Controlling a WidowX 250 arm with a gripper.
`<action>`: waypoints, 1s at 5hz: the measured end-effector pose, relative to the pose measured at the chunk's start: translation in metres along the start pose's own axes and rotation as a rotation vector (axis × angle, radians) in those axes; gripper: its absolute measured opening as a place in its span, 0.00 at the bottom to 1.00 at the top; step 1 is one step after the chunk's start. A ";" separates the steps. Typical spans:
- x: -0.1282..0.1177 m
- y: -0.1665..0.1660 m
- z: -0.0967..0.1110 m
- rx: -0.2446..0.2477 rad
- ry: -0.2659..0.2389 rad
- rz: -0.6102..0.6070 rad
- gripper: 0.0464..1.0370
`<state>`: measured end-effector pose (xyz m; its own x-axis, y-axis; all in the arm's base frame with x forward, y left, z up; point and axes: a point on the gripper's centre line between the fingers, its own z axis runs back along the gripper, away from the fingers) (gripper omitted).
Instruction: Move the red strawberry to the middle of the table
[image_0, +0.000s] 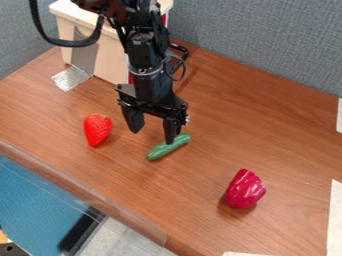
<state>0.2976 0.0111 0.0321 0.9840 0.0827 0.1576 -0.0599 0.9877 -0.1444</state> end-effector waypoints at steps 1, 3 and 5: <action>-0.004 0.001 -0.005 -0.002 0.024 0.000 0.96; -0.002 0.022 0.044 -0.020 -0.050 0.005 0.96; -0.018 0.042 0.062 0.104 -0.059 -0.016 0.96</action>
<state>0.2675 0.0594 0.0841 0.9736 0.0716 0.2167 -0.0646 0.9971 -0.0395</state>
